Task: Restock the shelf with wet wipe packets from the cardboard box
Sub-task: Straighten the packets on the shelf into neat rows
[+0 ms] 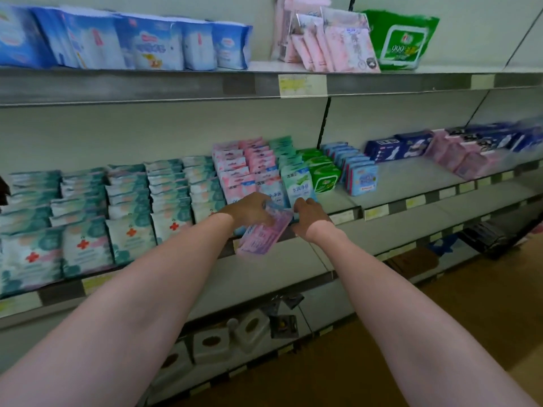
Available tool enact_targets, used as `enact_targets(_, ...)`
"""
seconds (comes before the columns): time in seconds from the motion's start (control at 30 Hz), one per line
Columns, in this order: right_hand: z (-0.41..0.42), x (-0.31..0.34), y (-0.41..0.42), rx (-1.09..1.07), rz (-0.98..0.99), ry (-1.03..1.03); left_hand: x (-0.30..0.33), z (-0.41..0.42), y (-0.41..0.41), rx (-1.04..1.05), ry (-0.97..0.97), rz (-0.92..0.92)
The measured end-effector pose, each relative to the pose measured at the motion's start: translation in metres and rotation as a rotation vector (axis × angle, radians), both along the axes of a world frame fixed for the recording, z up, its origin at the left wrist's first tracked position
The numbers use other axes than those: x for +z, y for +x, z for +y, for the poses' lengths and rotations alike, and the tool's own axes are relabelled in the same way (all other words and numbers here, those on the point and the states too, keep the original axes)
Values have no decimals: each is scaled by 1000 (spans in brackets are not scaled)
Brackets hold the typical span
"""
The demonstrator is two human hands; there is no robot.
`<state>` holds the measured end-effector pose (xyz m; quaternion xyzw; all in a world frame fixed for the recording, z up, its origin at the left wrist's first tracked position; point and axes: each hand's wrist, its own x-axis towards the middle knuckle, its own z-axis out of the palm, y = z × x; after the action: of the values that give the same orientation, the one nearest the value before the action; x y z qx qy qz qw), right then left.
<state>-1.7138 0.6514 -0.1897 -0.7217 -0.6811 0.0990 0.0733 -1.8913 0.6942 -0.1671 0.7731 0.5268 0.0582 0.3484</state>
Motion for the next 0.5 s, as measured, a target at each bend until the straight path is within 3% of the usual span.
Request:
enact_targets(0.2, 26, -4, 43, 78, 72, 22, 15, -1, 37, 2, -57, 117)
enact_targets(0.37, 42, -5, 70, 161, 112, 22, 21, 1, 59, -90, -44, 330)
enact_targets(0.5, 51, -2, 72, 258, 116, 56, 32, 2, 66, 24, -206, 258)
